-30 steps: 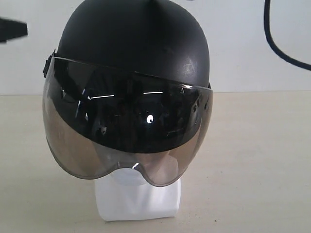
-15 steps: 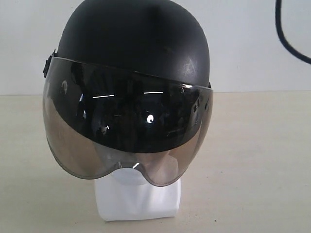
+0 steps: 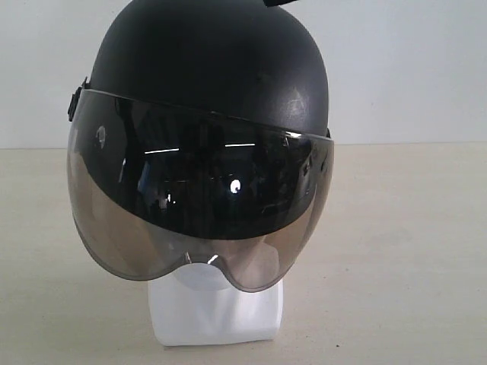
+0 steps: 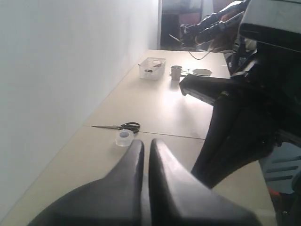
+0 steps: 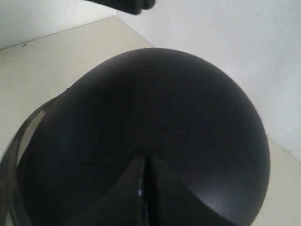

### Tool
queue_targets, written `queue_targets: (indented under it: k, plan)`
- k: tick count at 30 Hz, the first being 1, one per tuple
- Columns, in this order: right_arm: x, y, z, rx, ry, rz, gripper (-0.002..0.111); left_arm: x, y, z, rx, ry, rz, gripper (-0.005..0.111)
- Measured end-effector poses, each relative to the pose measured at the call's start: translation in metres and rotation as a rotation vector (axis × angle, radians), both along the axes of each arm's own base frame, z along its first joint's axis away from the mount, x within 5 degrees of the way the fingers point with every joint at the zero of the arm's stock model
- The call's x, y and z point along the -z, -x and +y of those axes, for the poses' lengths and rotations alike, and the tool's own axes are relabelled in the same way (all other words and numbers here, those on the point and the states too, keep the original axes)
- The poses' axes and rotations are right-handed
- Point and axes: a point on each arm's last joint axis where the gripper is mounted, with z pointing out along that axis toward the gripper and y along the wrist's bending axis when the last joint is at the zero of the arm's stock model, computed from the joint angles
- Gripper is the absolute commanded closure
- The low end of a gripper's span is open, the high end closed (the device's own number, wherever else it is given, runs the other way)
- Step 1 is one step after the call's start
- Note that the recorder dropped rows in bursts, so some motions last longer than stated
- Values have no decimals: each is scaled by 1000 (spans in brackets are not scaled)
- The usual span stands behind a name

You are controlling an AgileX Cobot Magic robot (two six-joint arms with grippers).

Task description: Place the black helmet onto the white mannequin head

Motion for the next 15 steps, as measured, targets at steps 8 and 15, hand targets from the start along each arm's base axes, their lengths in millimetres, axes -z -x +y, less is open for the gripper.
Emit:
queue_targets:
  k: [8, 15]
  plan:
    - [0, 7, 4, -60, -31, 54, 109, 28, -20, -21, 53, -23, 74, 102]
    - [5, 7, 9, -105, -34, 114, 109, 43, -25, -40, 107, -41, 84, 102]
